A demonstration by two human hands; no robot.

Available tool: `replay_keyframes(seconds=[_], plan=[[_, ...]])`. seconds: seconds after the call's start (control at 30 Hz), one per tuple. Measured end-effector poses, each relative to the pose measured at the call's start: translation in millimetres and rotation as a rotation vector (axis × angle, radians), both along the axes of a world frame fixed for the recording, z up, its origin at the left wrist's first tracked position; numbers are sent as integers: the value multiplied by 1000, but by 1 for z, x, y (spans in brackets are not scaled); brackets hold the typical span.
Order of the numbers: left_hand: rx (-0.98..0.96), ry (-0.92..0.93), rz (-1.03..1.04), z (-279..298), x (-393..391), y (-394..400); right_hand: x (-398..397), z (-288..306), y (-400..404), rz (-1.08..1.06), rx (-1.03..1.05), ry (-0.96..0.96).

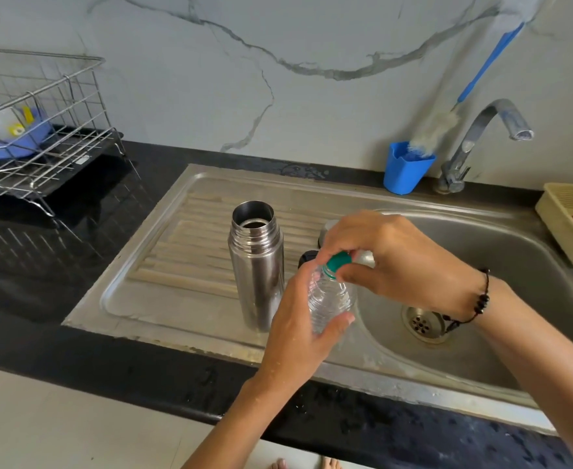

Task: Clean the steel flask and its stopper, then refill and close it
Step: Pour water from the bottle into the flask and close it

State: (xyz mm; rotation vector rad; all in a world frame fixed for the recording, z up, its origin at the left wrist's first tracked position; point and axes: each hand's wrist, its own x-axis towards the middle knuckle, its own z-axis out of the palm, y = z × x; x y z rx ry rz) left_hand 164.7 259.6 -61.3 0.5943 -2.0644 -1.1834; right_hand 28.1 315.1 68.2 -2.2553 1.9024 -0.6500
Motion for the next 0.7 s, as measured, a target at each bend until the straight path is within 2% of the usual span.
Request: replay_keyframes(seconds=[0.23,0.43,0.57,0.63,0.7], plan=[[-18,-60,-10,-2,1,1,1,8,-3,92,124,141],[5,-52,-18,0,1,0,10,-4,-10,-101,-26,388],[3,-75,-17,0,3,1,10,9,-5,-202,136,405],[11,-83,-9,-3,3,0,5,17,1,-79,191,325],[7,-91,-9,-2,1,0,5,20,5,54,189,324]])
